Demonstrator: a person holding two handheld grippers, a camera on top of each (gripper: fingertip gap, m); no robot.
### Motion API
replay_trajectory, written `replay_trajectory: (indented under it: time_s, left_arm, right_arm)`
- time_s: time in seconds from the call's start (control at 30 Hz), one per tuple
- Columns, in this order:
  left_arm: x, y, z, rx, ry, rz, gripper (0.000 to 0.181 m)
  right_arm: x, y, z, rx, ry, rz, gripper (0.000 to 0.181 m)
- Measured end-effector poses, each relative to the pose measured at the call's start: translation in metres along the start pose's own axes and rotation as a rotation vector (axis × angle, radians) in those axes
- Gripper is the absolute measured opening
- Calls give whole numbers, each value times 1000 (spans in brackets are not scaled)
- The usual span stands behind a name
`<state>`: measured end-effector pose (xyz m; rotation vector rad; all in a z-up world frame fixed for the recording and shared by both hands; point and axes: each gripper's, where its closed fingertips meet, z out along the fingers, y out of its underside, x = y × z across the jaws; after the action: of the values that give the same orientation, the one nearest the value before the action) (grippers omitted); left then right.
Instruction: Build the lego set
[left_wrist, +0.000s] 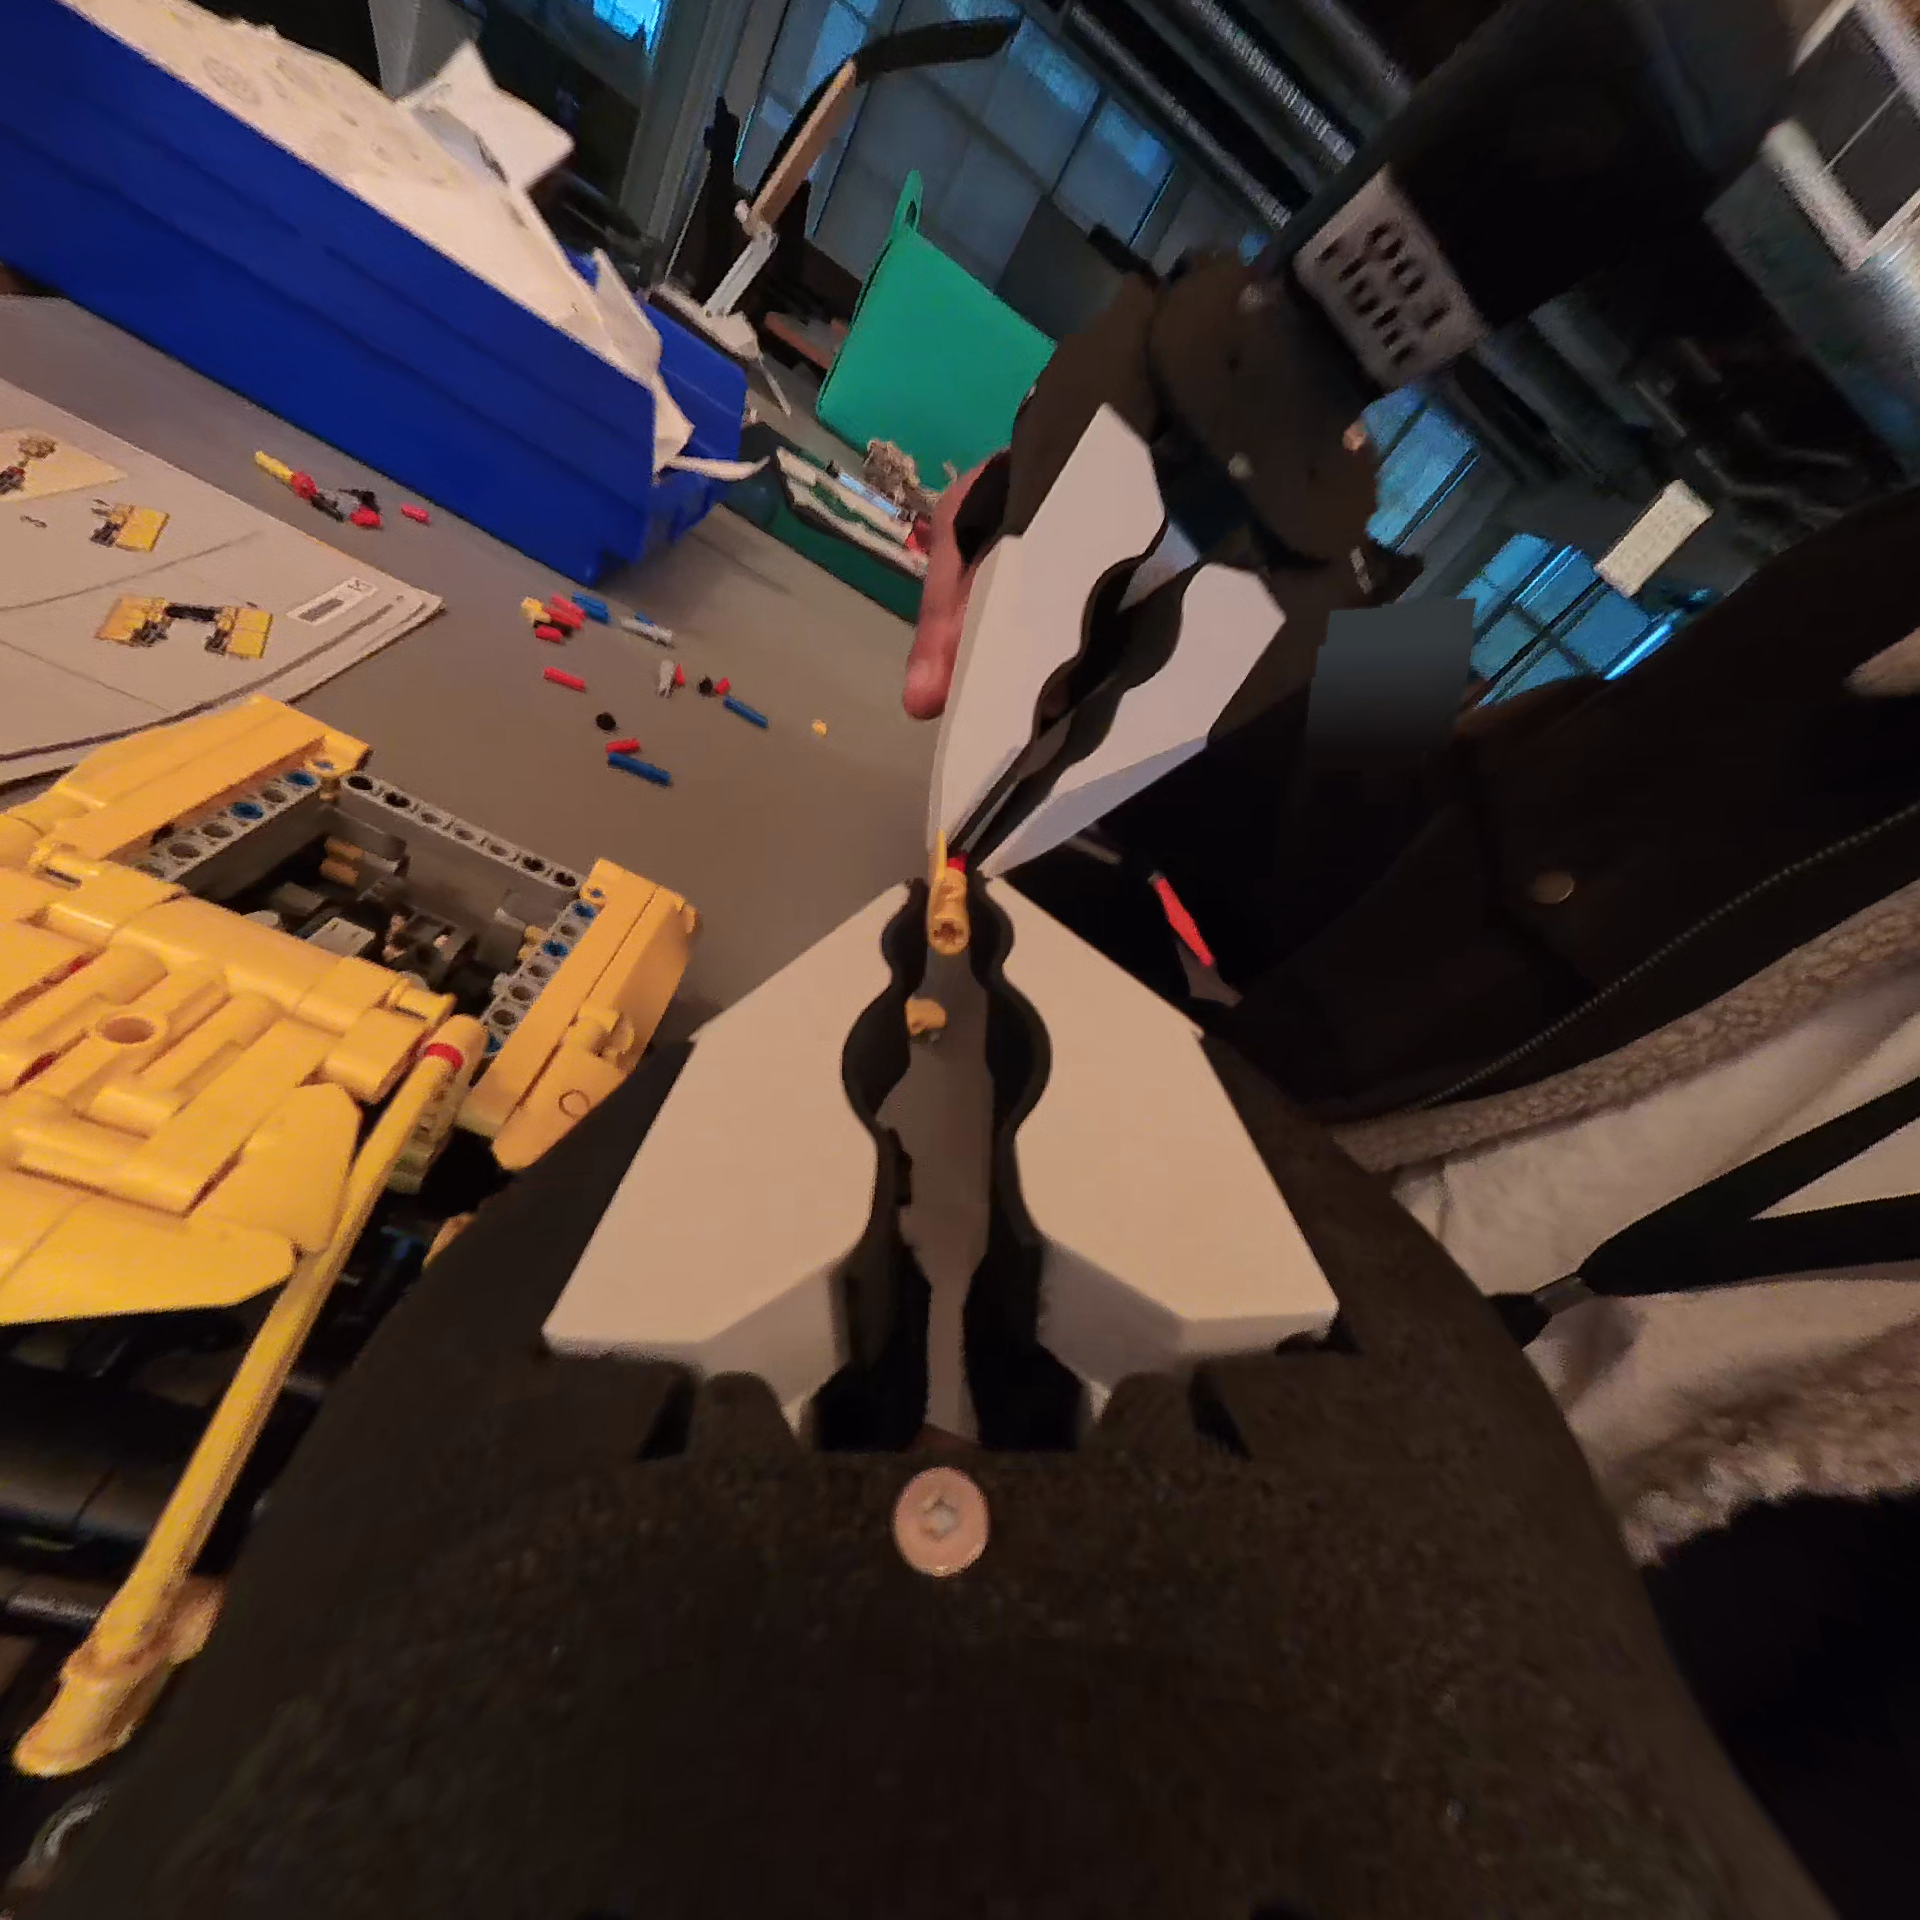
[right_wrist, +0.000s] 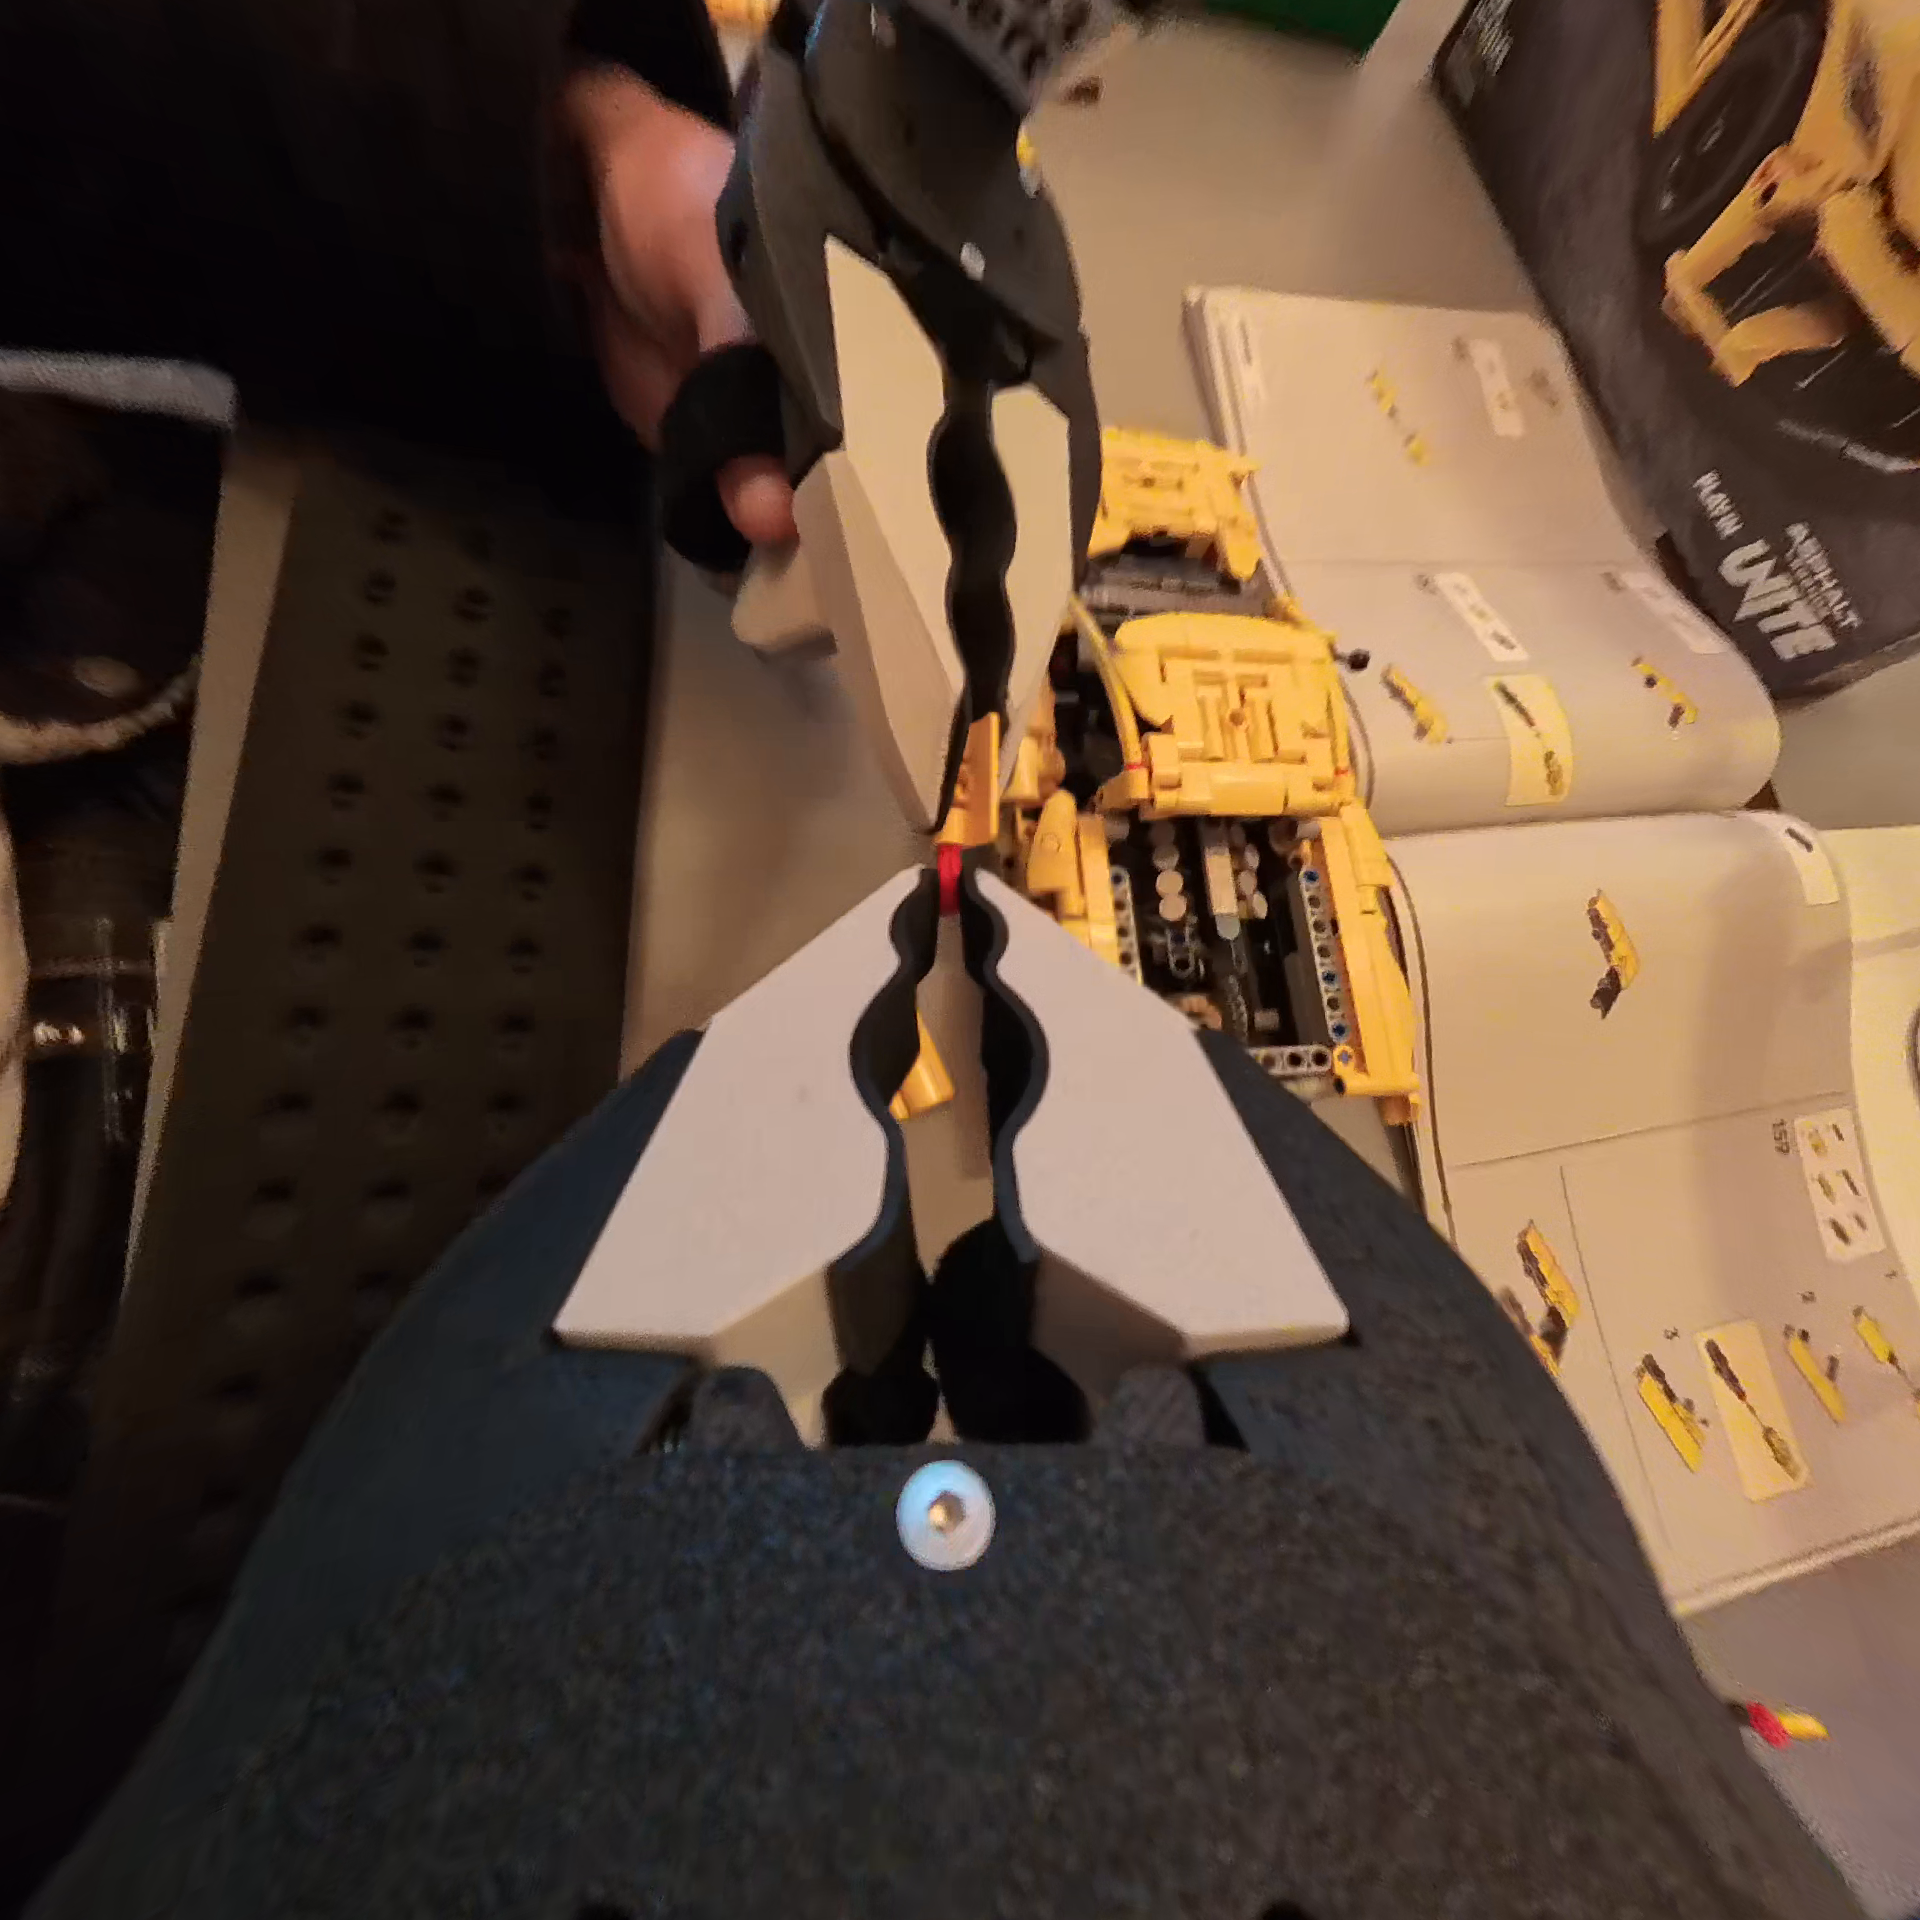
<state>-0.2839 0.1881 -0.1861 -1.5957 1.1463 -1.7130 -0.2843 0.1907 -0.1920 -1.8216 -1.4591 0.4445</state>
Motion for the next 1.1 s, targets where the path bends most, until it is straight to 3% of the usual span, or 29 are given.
replay_trajectory:
  time_s: [0.2, 0.43, 0.9, 1.1]
  left_arm:
    - [17, -22, -8, 129, 113, -34, 6]
    - [33, -40, -19, 236, 193, -13, 6]
    - [32, -36, -15, 217, 163, 21, 6]
    - [38, -47, -18, 316, 200, 5, 7]
  right_arm:
    - [5, -24, -18, 285, 21, 75, 11]
    - [-1, -43, -26, 632, -148, 307, 12]
    - [0, -45, -25, 653, -169, 340, 3]
    - [2, -58, -32, 787, -118, 345, 2]
